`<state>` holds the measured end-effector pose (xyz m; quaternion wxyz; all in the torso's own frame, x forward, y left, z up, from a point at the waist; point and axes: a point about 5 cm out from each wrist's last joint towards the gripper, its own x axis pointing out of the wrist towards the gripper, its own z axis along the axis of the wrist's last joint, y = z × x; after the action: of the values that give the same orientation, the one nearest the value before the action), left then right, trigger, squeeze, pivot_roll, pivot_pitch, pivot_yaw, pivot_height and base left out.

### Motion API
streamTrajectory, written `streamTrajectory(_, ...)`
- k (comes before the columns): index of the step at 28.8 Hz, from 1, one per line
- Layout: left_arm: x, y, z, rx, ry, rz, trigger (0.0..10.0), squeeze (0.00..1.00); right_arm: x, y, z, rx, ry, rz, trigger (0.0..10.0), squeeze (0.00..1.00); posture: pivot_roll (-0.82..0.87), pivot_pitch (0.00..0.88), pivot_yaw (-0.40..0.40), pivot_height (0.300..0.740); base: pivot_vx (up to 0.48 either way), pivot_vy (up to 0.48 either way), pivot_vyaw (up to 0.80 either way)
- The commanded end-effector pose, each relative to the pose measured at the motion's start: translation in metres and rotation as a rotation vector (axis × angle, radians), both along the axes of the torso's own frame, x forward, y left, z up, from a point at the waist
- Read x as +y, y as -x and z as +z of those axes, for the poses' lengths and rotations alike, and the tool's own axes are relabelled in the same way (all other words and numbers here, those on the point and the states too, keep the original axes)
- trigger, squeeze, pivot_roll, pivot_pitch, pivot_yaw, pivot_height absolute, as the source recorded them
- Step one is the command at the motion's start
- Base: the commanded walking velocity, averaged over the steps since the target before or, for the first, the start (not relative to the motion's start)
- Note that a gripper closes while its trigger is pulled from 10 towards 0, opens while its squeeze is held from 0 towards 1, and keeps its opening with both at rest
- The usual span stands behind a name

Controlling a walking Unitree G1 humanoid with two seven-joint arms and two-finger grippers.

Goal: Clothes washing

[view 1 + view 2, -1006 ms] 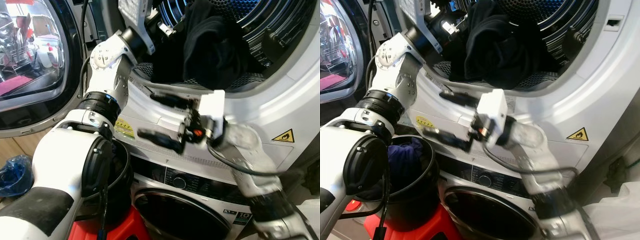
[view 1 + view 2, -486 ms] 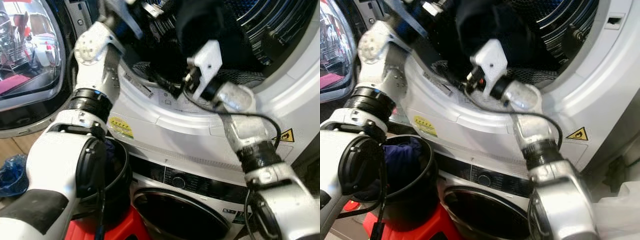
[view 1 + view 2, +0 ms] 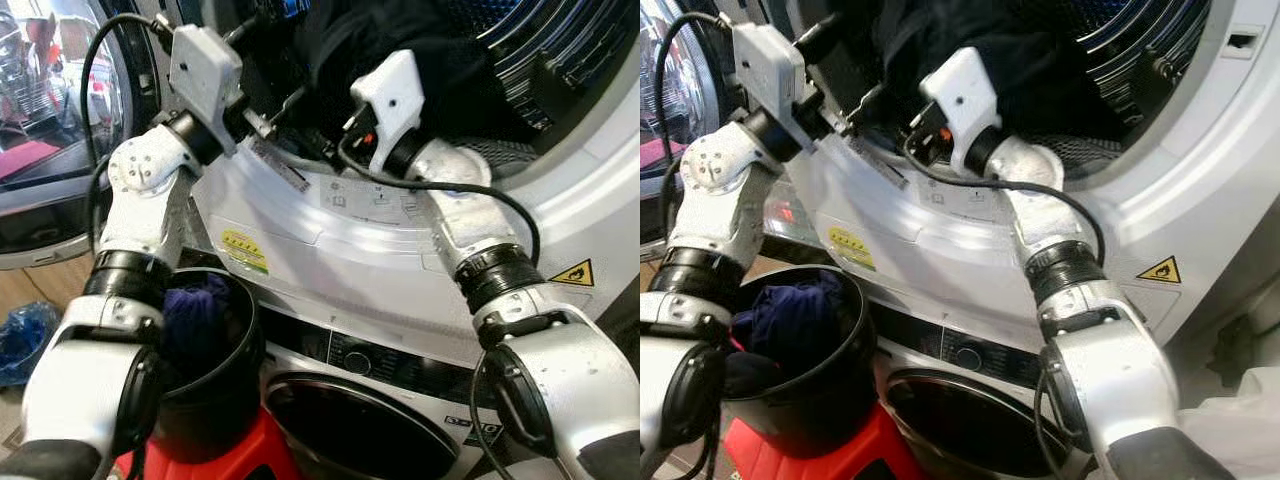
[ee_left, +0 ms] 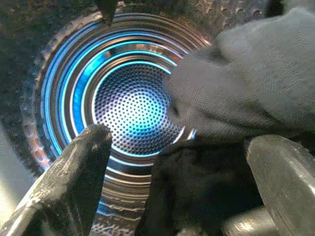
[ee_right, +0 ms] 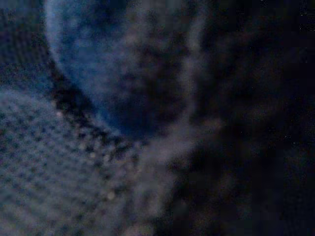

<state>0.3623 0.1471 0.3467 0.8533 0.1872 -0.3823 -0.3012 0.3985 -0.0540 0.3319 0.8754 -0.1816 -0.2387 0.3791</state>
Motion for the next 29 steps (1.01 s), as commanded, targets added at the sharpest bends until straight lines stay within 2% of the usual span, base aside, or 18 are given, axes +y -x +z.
streamTrajectory(1,-0.010,0.005,-0.015,0.034,-0.130,-0.021,10.0,0.00,0.001,0.005,0.039,-0.102,-0.101,-0.015,10.0,0.00,0.03,0.000,0.059,0.740,0.000,0.000,0.00)
streamTrajectory(2,-0.010,0.005,-0.015,0.034,-0.130,-0.021,10.0,0.00,0.001,0.005,0.039,-0.102,-0.101,-0.015,10.0,0.00,0.03,0.000,0.059,0.740,0.000,0.000,0.00)
streamTrajectory(6,-0.021,0.018,-0.020,0.023,-0.227,-0.100,10.0,0.00,-0.001,0.002,0.045,-0.089,-0.159,-0.053,10.0,0.00,0.03,0.000,0.056,0.740,0.000,0.000,0.00)
streamTrajectory(7,-0.026,0.025,-0.020,-0.017,-0.285,-0.119,10.0,0.00,-0.002,0.001,0.047,-0.080,-0.190,-0.066,10.0,0.00,0.03,0.000,0.056,0.740,0.000,0.000,0.00)
streamTrajectory(10,-0.030,0.032,-0.016,-0.091,-0.353,-0.106,10.0,0.00,-0.004,0.000,0.047,-0.065,-0.218,-0.076,10.0,0.00,0.03,0.000,0.056,0.740,0.000,0.000,0.00)
streamTrajectory(11,-0.034,0.037,-0.013,-0.108,-0.378,-0.134,10.0,0.00,-0.004,-0.001,0.047,-0.062,-0.220,-0.080,10.0,0.00,0.03,0.000,0.056,0.740,0.000,0.000,0.00)
streamTrajectory(12,-0.041,0.048,-0.008,-0.138,-0.416,-0.189,10.0,0.00,-0.005,-0.002,0.045,-0.054,-0.228,-0.091,10.0,0.00,0.02,0.000,0.057,0.740,0.000,0.000,0.00)
streamTrajectory(13,-0.047,0.057,-0.001,-0.180,-0.430,-0.227,10.0,0.00,-0.005,-0.003,0.044,-0.035,-0.250,-0.094,10.0,0.00,0.03,0.000,0.056,0.740,0.000,0.000,0.00)
streamTrajectory(18,-0.062,0.080,0.018,-0.297,-0.442,-0.251,10.0,0.00,-0.006,-0.005,0.038,-0.009,-0.268,-0.117,10.0,0.00,0.03,0.000,0.052,0.740,0.000,0.000,0.00)
streamTrajectory(21,-0.065,0.086,0.013,-0.209,-0.457,-0.299,10.0,0.00,-0.005,-0.007,0.037,0.006,-0.277,-0.139,10.0,0.00,0.04,0.000,0.052,0.740,0.000,0.000,0.00)
streamTrajectory(22,-0.065,0.086,0.013,-0.209,-0.457,-0.299,10.0,0.00,-0.005,-0.007,0.037,0.006,-0.277,-0.139,10.0,0.00,0.04,0.000,0.052,0.740,0.000,0.000,0.00)
streamTrajectory(23,-0.065,0.089,0.003,-0.117,-0.442,-0.348,10.0,0.00,-0.004,-0.007,0.038,0.003,-0.275,-0.161,10.0,0.00,0.04,0.000,0.052,0.740,0.000,0.000,0.00)
streamTrajectory(26,-0.065,0.096,-0.019,0.048,-0.426,-0.428,10.0,0.00,0.000,-0.007,0.042,-0.016,-0.251,-0.191,10.0,0.00,0.04,0.000,0.053,0.740,0.000,0.000,0.00)
streamTrajectory(27,-0.067,0.100,-0.035,0.133,-0.417,-0.464,10.0,0.00,0.001,-0.006,0.048,-0.024,-0.256,-0.211,10.0,0.00,0.05,0.000,0.051,0.740,0.000,0.000,0.00)
streamTrajectory(28,-0.068,0.102,-0.044,0.177,-0.413,-0.477,10.0,0.00,0.002,-0.006,0.051,-0.029,-0.256,-0.216,10.0,0.00,0.06,0.000,0.044,0.740,0.000,0.000,0.00)
streamTrajectory(29,-0.068,0.102,-0.044,0.177,-0.413,-0.477,10.0,0.00,0.002,-0.006,0.051,-0.029,-0.256,-0.216,10.0,0.00,0.06,0.000,0.044,0.740,0.000,0.000,0.00)
